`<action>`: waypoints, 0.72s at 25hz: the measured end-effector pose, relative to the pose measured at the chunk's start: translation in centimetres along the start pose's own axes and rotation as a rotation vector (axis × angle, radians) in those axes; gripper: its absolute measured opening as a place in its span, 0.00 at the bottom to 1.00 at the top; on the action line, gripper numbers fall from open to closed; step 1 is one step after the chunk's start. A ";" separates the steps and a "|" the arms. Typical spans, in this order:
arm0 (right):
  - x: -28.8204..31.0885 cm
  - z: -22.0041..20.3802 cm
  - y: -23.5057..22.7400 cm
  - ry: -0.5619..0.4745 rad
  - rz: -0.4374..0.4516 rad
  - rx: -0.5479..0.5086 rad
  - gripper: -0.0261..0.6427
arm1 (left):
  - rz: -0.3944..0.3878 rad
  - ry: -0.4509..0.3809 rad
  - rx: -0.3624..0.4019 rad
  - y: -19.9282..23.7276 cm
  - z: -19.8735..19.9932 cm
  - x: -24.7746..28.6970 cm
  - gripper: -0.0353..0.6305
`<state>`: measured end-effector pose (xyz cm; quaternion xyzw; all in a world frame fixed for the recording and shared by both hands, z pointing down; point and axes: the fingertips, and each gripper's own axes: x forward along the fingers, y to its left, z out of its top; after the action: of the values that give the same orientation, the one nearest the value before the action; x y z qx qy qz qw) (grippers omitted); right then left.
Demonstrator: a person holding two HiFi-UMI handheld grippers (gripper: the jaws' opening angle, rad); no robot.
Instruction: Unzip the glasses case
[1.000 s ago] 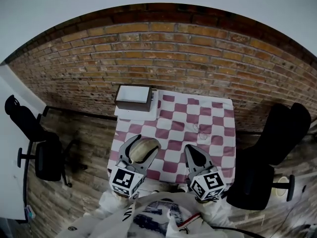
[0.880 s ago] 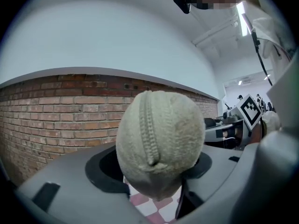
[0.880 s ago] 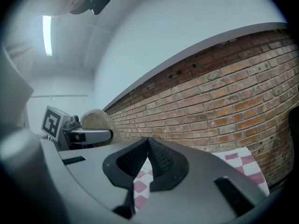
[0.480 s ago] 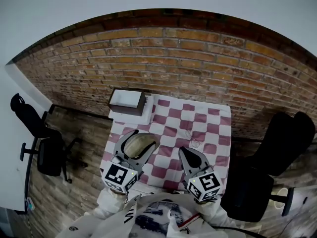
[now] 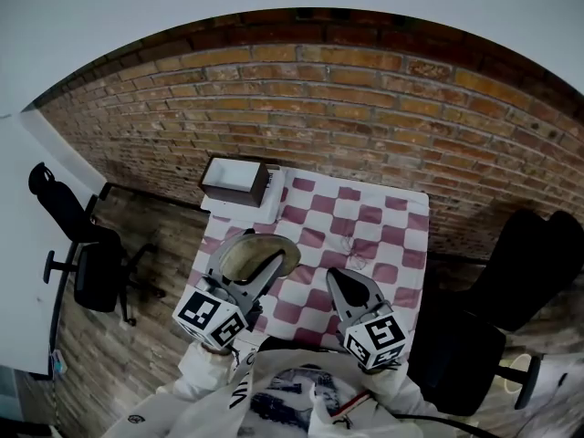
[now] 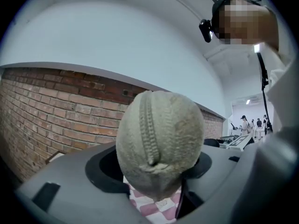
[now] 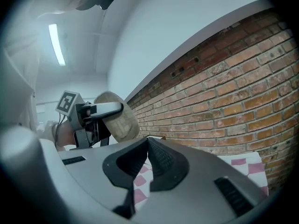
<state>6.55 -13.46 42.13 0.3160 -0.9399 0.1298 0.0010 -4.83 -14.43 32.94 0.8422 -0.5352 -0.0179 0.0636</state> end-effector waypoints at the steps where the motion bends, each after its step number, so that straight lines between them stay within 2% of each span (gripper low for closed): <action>1: 0.0 0.0 0.1 0.001 0.005 -0.008 0.06 | -0.003 -0.006 -0.017 0.0 0.1 0.0 0.50; 7: -0.5 0.1 0.3 0.006 -0.005 -0.070 0.06 | -0.013 -0.025 -0.047 -0.2 0.8 0.4 0.50; 18: -1.3 0.6 -0.5 -0.013 -0.026 -0.086 0.06 | -0.045 -0.036 -0.062 -1.3 1.4 1.8 0.50</action>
<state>7.97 -13.24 41.59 0.3288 -0.9403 0.0871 0.0100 -3.06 -15.63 31.44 0.8511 -0.5164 -0.0512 0.0795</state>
